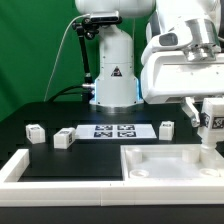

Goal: Assemble one leg

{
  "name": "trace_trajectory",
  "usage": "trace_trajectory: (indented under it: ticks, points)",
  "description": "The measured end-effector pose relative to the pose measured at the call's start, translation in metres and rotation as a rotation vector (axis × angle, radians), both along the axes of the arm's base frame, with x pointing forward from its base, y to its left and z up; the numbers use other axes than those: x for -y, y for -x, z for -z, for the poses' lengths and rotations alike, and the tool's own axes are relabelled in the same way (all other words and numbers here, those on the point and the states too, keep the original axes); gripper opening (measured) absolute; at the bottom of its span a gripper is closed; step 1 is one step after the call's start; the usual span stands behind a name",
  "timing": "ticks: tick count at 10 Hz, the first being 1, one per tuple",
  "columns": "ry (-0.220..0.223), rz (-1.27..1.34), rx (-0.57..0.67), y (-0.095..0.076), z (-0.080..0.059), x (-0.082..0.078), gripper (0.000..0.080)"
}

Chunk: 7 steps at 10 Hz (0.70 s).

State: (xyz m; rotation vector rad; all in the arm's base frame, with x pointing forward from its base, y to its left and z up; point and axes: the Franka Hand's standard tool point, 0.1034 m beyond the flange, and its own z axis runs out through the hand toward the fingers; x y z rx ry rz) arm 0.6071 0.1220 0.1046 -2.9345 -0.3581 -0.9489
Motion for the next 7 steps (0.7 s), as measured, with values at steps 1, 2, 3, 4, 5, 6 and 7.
trace_trajectory:
  ticks: [1, 2, 3, 4, 5, 6, 7]
  points:
    - [0.002, 0.003, -0.006, -0.001, 0.007, 0.003, 0.0287]
    - [0.003, 0.007, -0.013, -0.002, 0.014, 0.004, 0.0287]
    - [0.002, 0.005, -0.013, -0.003, 0.015, 0.002, 0.0287]
    - [0.003, 0.005, -0.018, -0.002, 0.018, 0.003, 0.0287]
    - [0.003, 0.005, -0.024, -0.002, 0.022, 0.003, 0.0287]
    - [0.003, 0.005, -0.026, -0.003, 0.026, 0.002, 0.0287]
    - [0.002, 0.006, -0.023, -0.006, 0.030, 0.001, 0.0287]
